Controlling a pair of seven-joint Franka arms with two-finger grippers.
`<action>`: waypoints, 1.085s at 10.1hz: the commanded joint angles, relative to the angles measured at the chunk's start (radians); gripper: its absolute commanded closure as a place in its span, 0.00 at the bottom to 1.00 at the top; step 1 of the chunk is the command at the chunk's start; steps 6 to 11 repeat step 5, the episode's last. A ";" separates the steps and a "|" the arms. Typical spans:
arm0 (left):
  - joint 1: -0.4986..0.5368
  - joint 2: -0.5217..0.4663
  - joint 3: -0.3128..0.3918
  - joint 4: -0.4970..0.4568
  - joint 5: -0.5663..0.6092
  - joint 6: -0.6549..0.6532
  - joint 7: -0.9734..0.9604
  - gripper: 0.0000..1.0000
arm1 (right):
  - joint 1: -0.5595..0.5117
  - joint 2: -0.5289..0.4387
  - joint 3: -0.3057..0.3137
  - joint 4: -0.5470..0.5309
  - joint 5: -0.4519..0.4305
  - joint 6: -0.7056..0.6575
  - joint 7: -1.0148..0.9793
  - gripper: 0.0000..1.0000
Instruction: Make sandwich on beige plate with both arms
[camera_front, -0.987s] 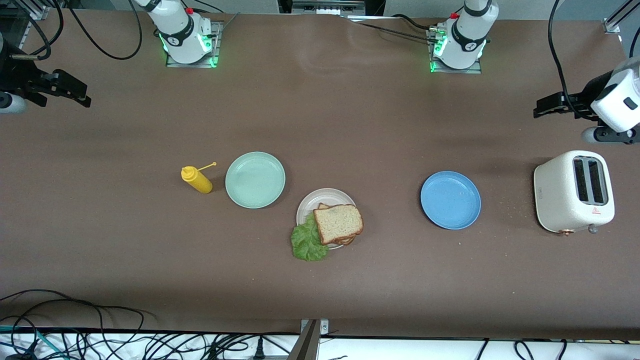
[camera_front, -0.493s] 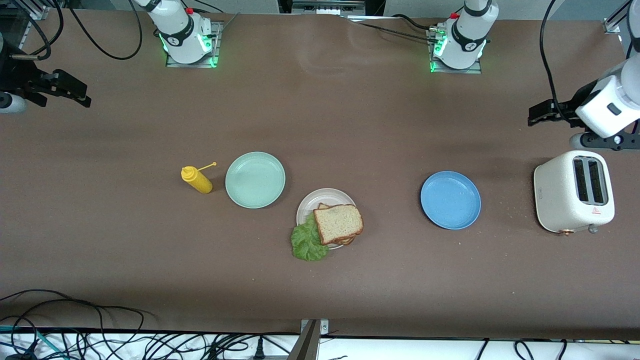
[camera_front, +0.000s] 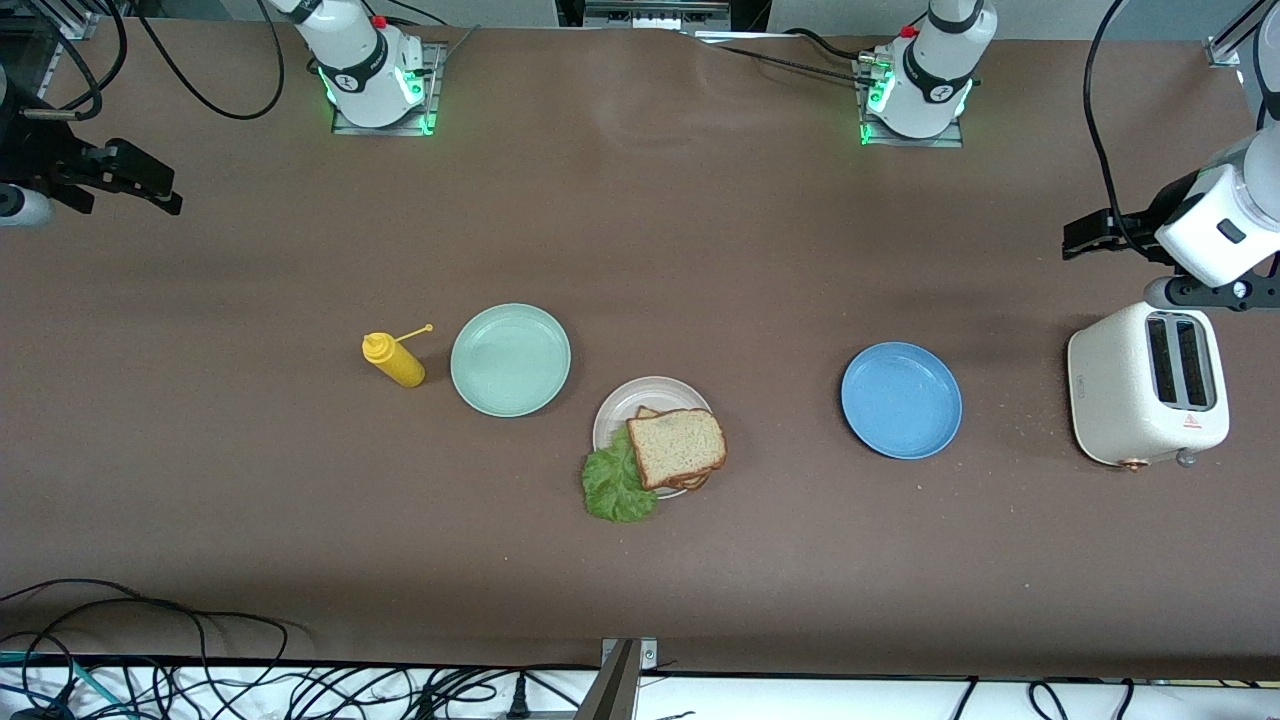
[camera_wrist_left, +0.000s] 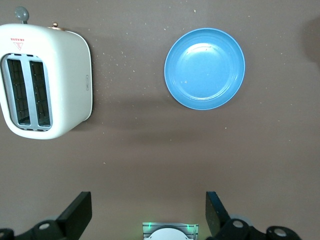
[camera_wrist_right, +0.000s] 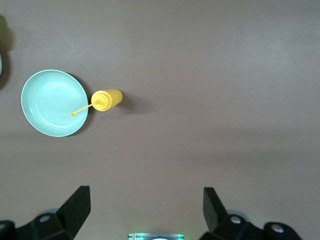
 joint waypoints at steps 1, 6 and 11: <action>0.006 -0.003 -0.007 0.009 0.024 0.001 0.005 0.00 | -0.006 0.001 0.007 0.012 0.014 -0.004 0.012 0.00; 0.021 -0.004 -0.004 0.021 0.024 -0.002 0.003 0.00 | -0.006 0.001 0.005 0.012 0.014 -0.006 0.002 0.00; 0.021 -0.004 -0.004 0.021 0.024 -0.002 0.003 0.00 | -0.006 0.001 0.005 0.012 0.014 -0.006 0.002 0.00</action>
